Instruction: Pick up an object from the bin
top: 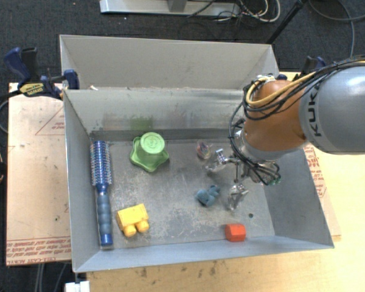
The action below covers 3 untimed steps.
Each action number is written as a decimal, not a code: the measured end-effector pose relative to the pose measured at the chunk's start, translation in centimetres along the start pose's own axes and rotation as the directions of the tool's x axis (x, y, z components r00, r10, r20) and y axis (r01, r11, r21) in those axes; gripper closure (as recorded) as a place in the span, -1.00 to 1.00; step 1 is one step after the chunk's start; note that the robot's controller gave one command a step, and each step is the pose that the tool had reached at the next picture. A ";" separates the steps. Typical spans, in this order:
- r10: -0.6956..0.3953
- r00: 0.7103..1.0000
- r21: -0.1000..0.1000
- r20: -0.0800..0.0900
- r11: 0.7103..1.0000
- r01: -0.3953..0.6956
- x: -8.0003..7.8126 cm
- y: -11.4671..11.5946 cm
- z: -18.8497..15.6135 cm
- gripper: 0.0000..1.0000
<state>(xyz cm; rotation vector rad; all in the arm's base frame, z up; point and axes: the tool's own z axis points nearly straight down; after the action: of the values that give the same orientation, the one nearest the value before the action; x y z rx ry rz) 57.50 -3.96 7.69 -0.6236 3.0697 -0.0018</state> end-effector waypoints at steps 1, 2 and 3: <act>0.000 1.000 0.001 -0.001 1.000 0.000 0.0 -0.1 -0.2 1.00; 0.000 1.000 0.000 0.000 1.000 0.000 0.0 0.0 0.0 -1.00; 0.000 1.000 0.001 -0.001 1.000 0.000 0.0 -0.1 -0.2 1.00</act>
Offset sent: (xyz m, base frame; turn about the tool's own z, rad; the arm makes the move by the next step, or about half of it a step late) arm 0.0000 0.0000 0.0000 0.0000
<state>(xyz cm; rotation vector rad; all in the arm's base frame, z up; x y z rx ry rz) 57.56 -4.01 7.84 -0.6238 3.0706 -0.0032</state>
